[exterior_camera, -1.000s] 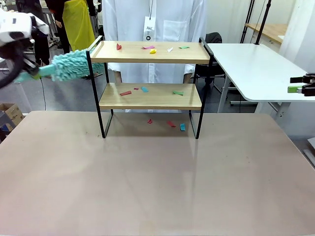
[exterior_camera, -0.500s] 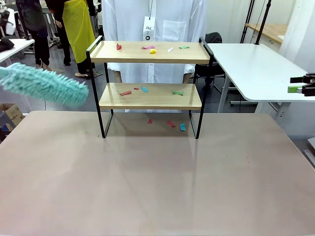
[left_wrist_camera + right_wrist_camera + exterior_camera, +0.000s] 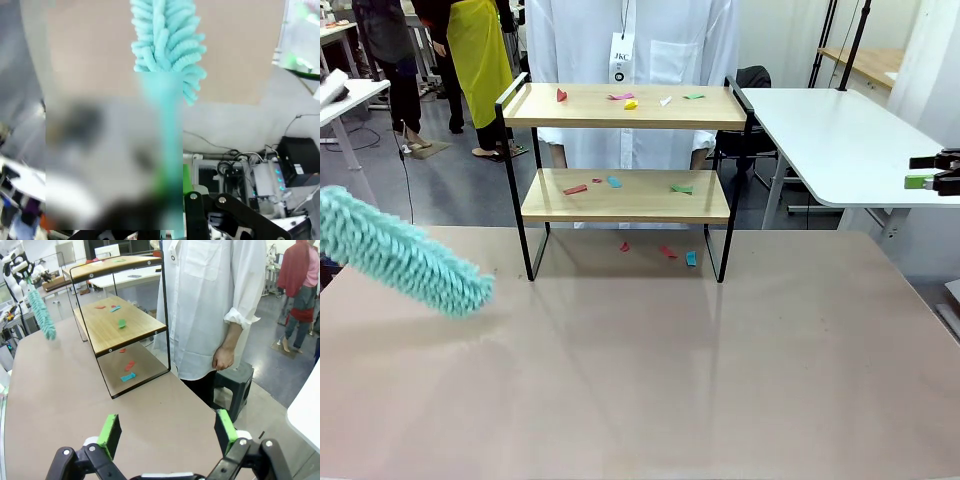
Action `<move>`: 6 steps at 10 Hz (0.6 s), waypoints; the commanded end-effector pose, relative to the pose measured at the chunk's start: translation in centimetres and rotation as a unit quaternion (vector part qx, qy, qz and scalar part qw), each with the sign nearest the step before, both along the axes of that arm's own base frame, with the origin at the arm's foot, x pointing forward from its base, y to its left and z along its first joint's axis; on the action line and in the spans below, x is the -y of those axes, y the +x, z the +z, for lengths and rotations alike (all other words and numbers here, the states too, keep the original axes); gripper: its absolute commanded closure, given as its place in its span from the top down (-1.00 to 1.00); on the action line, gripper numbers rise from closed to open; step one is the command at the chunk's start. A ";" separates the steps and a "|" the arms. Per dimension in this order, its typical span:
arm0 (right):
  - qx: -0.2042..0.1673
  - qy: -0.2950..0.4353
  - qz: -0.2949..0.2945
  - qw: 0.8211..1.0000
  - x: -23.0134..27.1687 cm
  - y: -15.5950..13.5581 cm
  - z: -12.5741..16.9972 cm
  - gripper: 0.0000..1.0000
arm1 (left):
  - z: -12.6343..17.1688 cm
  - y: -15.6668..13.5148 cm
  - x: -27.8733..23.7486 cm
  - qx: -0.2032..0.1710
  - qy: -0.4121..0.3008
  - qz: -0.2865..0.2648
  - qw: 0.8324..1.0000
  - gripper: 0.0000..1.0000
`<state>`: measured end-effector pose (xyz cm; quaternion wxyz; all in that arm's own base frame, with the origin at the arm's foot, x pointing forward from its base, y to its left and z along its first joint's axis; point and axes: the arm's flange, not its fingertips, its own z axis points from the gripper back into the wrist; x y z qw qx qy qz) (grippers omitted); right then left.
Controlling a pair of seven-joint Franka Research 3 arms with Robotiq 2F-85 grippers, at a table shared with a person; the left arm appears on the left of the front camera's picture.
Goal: Clean the shelf.
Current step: Clean the specific section of the Shelf indicated by the human with the Duster.
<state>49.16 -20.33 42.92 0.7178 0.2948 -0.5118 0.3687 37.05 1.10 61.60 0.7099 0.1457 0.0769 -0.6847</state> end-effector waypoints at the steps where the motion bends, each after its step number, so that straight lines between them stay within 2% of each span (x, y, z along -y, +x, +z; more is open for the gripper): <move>1: 0.002 -0.001 0.000 1.000 -0.1 0.1 0.2 1.00 | -0.6 -1.5 -0.3 -0.067 -0.057 -0.046 0.995 -0.74; 2: 0.002 -0.001 0.000 1.000 -0.1 0.1 0.2 1.00 | -1.2 -1.6 0.4 -0.088 -0.093 -0.055 0.990 -0.74; 3: 0.002 -0.001 0.000 1.000 -0.1 0.1 0.2 1.00 | -1.8 -1.5 1.3 -0.093 -0.121 -0.050 0.987 -0.74; 5: 0.002 -0.001 0.000 1.000 -0.1 0.1 0.2 1.00 | -2.6 -0.3 2.2 -0.087 -0.142 -0.027 0.986 -0.74; 6: 0.002 -0.001 0.000 1.000 -0.1 0.1 0.2 1.00 | -3.0 0.5 2.7 -0.061 -0.134 -0.007 0.989 -0.74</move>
